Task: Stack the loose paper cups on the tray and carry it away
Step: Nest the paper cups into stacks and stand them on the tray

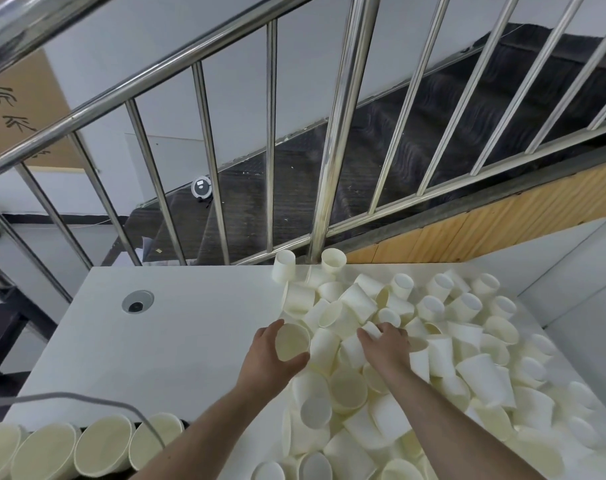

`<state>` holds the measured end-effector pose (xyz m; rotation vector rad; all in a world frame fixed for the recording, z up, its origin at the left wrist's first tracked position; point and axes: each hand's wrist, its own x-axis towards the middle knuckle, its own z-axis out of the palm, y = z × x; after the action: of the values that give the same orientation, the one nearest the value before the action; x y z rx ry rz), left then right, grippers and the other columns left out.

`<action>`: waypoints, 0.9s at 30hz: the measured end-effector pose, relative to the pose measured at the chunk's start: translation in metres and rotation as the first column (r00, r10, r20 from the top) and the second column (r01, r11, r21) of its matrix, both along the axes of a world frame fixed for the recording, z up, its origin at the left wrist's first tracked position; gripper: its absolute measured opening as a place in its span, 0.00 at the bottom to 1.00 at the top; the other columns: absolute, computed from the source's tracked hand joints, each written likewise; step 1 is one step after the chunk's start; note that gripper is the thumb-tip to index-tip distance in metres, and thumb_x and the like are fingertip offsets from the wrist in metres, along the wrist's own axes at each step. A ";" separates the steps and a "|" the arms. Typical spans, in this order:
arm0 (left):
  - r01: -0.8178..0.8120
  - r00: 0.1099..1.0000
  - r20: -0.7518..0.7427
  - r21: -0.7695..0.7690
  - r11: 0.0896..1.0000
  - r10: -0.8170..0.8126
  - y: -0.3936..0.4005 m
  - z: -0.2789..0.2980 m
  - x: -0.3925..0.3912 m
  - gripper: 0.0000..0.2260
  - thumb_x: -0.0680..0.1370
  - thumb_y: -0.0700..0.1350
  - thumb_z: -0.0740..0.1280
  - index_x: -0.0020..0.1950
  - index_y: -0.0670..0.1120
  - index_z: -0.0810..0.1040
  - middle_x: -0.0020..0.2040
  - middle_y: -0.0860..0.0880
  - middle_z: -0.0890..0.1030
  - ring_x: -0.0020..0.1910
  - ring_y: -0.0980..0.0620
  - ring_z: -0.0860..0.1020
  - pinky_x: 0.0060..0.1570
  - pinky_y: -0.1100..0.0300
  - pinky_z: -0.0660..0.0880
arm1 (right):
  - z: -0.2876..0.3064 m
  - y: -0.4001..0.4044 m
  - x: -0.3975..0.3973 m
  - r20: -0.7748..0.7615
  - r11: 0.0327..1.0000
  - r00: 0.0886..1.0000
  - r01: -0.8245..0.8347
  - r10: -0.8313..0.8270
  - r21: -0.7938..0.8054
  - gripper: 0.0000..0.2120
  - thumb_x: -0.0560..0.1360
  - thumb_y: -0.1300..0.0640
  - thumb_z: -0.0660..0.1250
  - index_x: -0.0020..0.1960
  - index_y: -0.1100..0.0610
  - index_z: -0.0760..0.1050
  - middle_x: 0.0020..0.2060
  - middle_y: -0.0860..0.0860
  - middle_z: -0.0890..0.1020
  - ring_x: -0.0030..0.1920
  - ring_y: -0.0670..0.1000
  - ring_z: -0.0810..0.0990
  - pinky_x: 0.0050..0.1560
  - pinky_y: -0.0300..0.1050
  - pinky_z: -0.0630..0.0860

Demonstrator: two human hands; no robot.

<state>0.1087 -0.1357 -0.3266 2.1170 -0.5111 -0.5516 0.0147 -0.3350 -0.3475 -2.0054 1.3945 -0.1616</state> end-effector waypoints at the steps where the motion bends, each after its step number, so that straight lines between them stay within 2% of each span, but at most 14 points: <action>1: -0.001 1.000 0.005 0.003 1.000 0.001 0.000 0.000 0.001 0.35 0.70 0.54 0.73 0.73 0.49 0.63 0.65 0.53 0.70 0.63 0.55 0.70 0.56 0.66 0.64 | -0.001 -0.001 0.000 0.004 1.000 1.000 0.000 0.000 -0.002 0.20 0.76 0.47 0.66 0.62 0.59 0.73 0.59 0.58 0.71 0.60 0.59 0.71 0.52 0.46 0.68; 3: 0.001 1.000 0.006 0.008 1.000 -0.001 0.000 -0.001 0.002 0.35 0.70 0.54 0.74 0.73 0.49 0.63 0.65 0.52 0.70 0.63 0.55 0.70 0.57 0.66 0.65 | -0.004 -0.002 0.000 0.030 1.000 1.000 -0.003 0.003 -0.001 0.15 0.76 0.49 0.66 0.56 0.59 0.76 0.55 0.57 0.74 0.56 0.58 0.74 0.50 0.45 0.70; 5: 0.008 1.000 -0.004 0.009 1.000 -0.008 -0.001 -0.002 0.001 0.35 0.70 0.54 0.73 0.73 0.50 0.63 0.65 0.53 0.70 0.63 0.55 0.70 0.56 0.66 0.65 | -0.003 -0.003 0.000 0.074 1.000 0.997 -0.007 0.006 0.007 0.08 0.75 0.51 0.65 0.44 0.56 0.74 0.49 0.56 0.75 0.50 0.56 0.74 0.46 0.44 0.69; 6: 0.011 1.000 -0.008 0.007 1.000 -0.011 -0.001 -0.002 0.001 0.35 0.70 0.54 0.73 0.73 0.50 0.63 0.65 0.53 0.69 0.63 0.55 0.70 0.56 0.66 0.65 | -0.002 -0.002 0.000 0.102 1.000 0.995 -0.014 0.014 0.007 0.09 0.74 0.52 0.65 0.38 0.53 0.69 0.45 0.55 0.74 0.47 0.55 0.72 0.43 0.43 0.67; 8: 0.019 1.000 -0.011 0.001 1.000 -0.019 -0.003 -0.001 0.000 0.35 0.70 0.54 0.73 0.73 0.50 0.63 0.64 0.53 0.69 0.63 0.55 0.70 0.55 0.66 0.65 | 0.004 0.001 -0.001 0.167 0.999 0.985 -0.041 0.045 -0.021 0.16 0.72 0.53 0.65 0.31 0.47 0.60 0.39 0.53 0.69 0.42 0.53 0.68 0.35 0.41 0.63; 10: 0.025 1.000 -0.012 -0.004 1.000 -0.025 -0.004 0.000 -0.002 0.35 0.70 0.54 0.74 0.73 0.50 0.63 0.64 0.53 0.69 0.62 0.55 0.70 0.55 0.66 0.65 | 0.012 0.007 -0.002 0.219 0.993 0.970 -0.094 0.109 -0.077 0.20 0.70 0.54 0.65 0.32 0.42 0.55 0.37 0.50 0.66 0.41 0.52 0.66 0.34 0.38 0.60; 12: 0.030 1.000 -0.006 -0.008 1.000 -0.030 -0.004 0.001 -0.004 0.35 0.69 0.53 0.74 0.73 0.50 0.63 0.65 0.52 0.69 0.62 0.55 0.70 0.55 0.66 0.64 | 0.020 0.015 -0.004 0.222 0.980 0.959 -0.152 0.178 -0.126 0.21 0.69 0.54 0.67 0.33 0.40 0.54 0.38 0.47 0.66 0.42 0.51 0.67 0.39 0.38 0.64; 15: 0.053 0.998 0.017 -0.003 0.999 -0.053 -0.002 0.003 -0.005 0.36 0.69 0.51 0.74 0.73 0.50 0.61 0.65 0.52 0.68 0.61 0.54 0.70 0.54 0.66 0.65 | 0.029 0.024 -0.007 0.209 0.965 0.948 -0.207 0.239 -0.163 0.17 0.68 0.55 0.70 0.32 0.50 0.61 0.36 0.46 0.68 0.42 0.50 0.70 0.38 0.37 0.63; 17: 0.073 0.997 0.033 0.005 0.997 -0.073 -0.001 0.004 -0.006 0.36 0.69 0.49 0.73 0.73 0.50 0.61 0.66 0.51 0.66 0.58 0.54 0.72 0.52 0.64 0.68 | 0.029 0.028 -0.009 0.194 0.943 0.932 -0.269 0.305 -0.195 0.12 0.67 0.54 0.72 0.36 0.53 0.68 0.42 0.45 0.71 0.48 0.48 0.71 0.42 0.34 0.64; 18: 0.083 0.996 0.040 0.011 0.996 -0.083 0.000 0.005 -0.007 0.35 0.69 0.48 0.72 0.73 0.50 0.61 0.65 0.51 0.66 0.57 0.53 0.73 0.52 0.63 0.71 | 0.030 0.031 -0.011 0.196 0.935 0.923 -0.295 0.332 -0.195 0.10 0.67 0.54 0.73 0.42 0.53 0.72 0.48 0.44 0.71 0.52 0.46 0.71 0.47 0.34 0.65; 19: 0.094 0.994 0.048 0.017 0.995 -0.094 0.001 0.005 -0.007 0.35 0.69 0.47 0.72 0.73 0.50 0.61 0.65 0.51 0.65 0.56 0.51 0.74 0.52 0.60 0.73 | 0.030 0.034 -0.012 0.189 0.928 0.916 -0.317 0.353 -0.193 0.13 0.68 0.53 0.73 0.49 0.52 0.73 0.54 0.43 0.70 0.55 0.43 0.70 0.50 0.34 0.67; 22: 0.113 0.992 0.059 0.027 0.993 -0.115 0.004 0.005 -0.006 0.35 0.68 0.46 0.70 0.73 0.51 0.61 0.63 0.53 0.63 0.51 0.49 0.77 0.49 0.55 0.77 | 0.032 0.045 -0.015 0.193 0.900 0.889 -0.369 0.415 -0.233 0.28 0.69 0.50 0.75 0.66 0.51 0.68 0.62 0.43 0.67 0.59 0.41 0.69 0.57 0.36 0.67; 24: 0.118 0.991 0.069 0.018 0.993 -0.119 0.008 0.006 -0.006 0.34 0.68 0.46 0.70 0.72 0.51 0.61 0.63 0.53 0.63 0.50 0.50 0.77 0.48 0.56 0.77 | 0.035 0.052 -0.015 0.170 0.879 0.878 -0.397 0.448 -0.264 0.33 0.70 0.50 0.74 0.71 0.50 0.64 0.64 0.43 0.65 0.61 0.42 0.68 0.60 0.36 0.67; 27: 0.108 0.990 0.097 -0.032 0.994 -0.104 0.017 0.005 -0.003 0.33 0.68 0.47 0.72 0.71 0.51 0.63 0.63 0.54 0.65 0.56 0.52 0.75 0.51 0.59 0.74 | 0.036 0.063 -0.015 0.167 0.863 0.864 -0.421 0.475 -0.280 0.36 0.70 0.52 0.74 0.74 0.47 0.62 0.64 0.43 0.64 0.61 0.41 0.67 0.59 0.35 0.67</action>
<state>0.1059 -0.1189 -0.3212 2.0974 -0.6860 -0.4981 -0.0007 -0.2715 -0.3117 -2.3651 0.7562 -0.3495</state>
